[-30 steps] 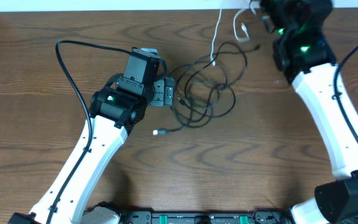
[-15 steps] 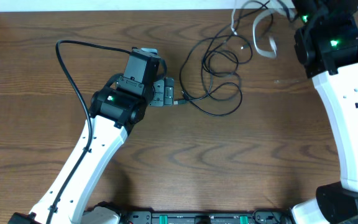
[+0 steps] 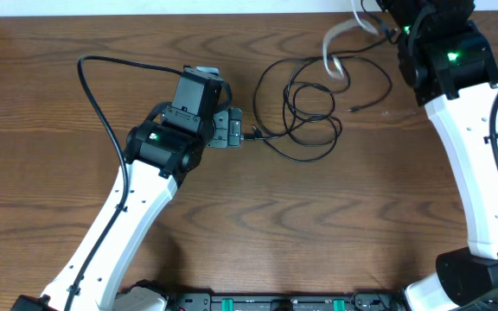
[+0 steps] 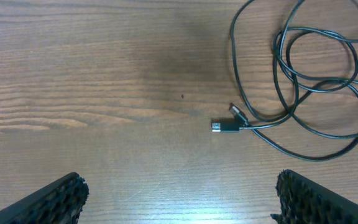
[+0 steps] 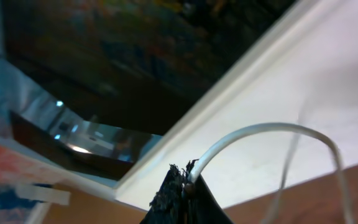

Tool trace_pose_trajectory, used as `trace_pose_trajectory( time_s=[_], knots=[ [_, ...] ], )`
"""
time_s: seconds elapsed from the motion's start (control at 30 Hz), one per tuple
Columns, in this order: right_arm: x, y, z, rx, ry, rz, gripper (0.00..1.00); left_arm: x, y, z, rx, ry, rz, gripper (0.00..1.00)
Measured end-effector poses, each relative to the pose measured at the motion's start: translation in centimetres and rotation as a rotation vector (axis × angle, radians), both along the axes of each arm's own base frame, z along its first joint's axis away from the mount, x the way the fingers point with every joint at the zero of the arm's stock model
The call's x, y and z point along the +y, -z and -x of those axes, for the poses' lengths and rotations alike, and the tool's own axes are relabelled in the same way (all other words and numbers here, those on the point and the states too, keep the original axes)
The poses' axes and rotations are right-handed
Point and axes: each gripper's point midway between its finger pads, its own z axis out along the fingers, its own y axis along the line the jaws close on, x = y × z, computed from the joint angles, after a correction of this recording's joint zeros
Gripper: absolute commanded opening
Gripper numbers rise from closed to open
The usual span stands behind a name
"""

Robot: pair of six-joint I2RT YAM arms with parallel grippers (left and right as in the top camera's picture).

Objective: Untangle cables

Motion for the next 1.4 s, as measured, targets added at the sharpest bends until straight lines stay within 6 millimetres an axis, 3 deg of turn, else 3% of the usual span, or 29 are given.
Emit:
trace_pose_trajectory(
  time_s=[0.23, 0.43, 0.57, 0.73, 0.9, 1.07, 1.4],
  knots=[
    [0.7, -1.7, 0.3, -0.066, -0.014, -0.017, 0.01, 0.0, 0.0, 0.0, 0.000, 0.000, 0.000, 0.98],
    [-0.1, -1.3, 0.0, -0.082, 0.017, 0.059, 0.01, 0.0, 0.0, 0.0, 0.000, 0.000, 0.000, 0.98],
    [-1.9, -0.2, -0.6, -0.057, 0.065, 0.130, 0.01, 0.0, 0.0, 0.0, 0.000, 0.000, 0.000, 0.98],
    [-5.6, 1.5, -1.5, -0.004, 0.163, 0.216, 0.01, 0.0, 0.0, 0.0, 0.000, 0.000, 0.000, 0.98],
    [-12.2, 4.0, -2.2, 0.097, 0.314, 0.326, 0.01, 0.0, 0.0, 0.0, 0.000, 0.000, 0.000, 0.98],
    [-20.0, 6.0, -1.8, 0.200, 0.476, 0.372, 0.01, 0.0, 0.0, 0.0, 0.000, 0.000, 0.000, 0.98],
    [-34.7, 8.4, 2.1, 0.368, 0.757, 0.406, 0.01, 0.0, 0.0, 0.0, 0.000, 0.000, 0.000, 0.98]
  ],
)
